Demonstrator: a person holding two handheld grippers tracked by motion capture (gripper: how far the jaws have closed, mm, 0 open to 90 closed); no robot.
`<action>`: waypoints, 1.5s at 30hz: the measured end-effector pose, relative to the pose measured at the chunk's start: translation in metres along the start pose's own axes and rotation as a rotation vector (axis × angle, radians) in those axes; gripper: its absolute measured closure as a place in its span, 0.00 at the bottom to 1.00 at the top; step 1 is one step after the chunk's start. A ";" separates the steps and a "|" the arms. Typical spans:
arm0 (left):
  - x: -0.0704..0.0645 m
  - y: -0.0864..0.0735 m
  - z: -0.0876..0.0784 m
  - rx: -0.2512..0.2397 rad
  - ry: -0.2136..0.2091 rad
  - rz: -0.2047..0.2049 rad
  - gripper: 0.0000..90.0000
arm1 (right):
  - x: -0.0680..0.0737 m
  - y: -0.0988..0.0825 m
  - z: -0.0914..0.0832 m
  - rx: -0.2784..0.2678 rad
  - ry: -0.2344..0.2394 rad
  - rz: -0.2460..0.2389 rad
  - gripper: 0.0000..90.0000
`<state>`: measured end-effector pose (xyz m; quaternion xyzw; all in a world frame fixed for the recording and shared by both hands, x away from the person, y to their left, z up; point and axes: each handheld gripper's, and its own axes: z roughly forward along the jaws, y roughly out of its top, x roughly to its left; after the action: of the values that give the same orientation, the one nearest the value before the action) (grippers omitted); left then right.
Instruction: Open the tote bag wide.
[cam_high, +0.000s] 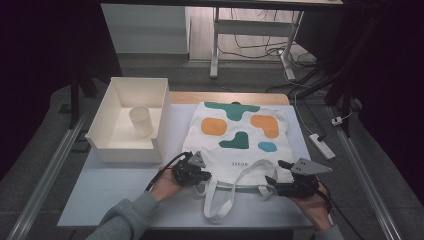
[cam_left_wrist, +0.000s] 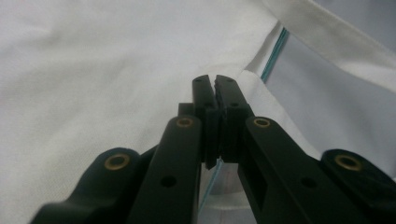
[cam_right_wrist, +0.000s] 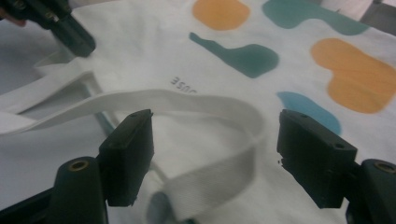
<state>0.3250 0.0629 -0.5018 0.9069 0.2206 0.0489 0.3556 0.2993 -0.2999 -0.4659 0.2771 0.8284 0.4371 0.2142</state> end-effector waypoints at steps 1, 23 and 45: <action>0.000 0.000 -0.003 -0.017 0.000 -0.004 0.97 | 0.003 0.002 0.001 0.007 0.011 -0.004 0.32; 0.004 0.000 -0.025 -0.137 -0.009 -0.051 0.97 | 0.041 0.020 0.070 0.224 0.055 -0.202 0.54; 0.001 -0.001 -0.037 -0.176 -0.054 -0.045 0.97 | 0.048 0.030 0.055 0.175 0.015 -0.287 0.98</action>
<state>0.3161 0.0871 -0.4752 0.8680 0.2264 0.0357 0.4406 0.3039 -0.2211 -0.4753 0.1705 0.8959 0.3303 0.2432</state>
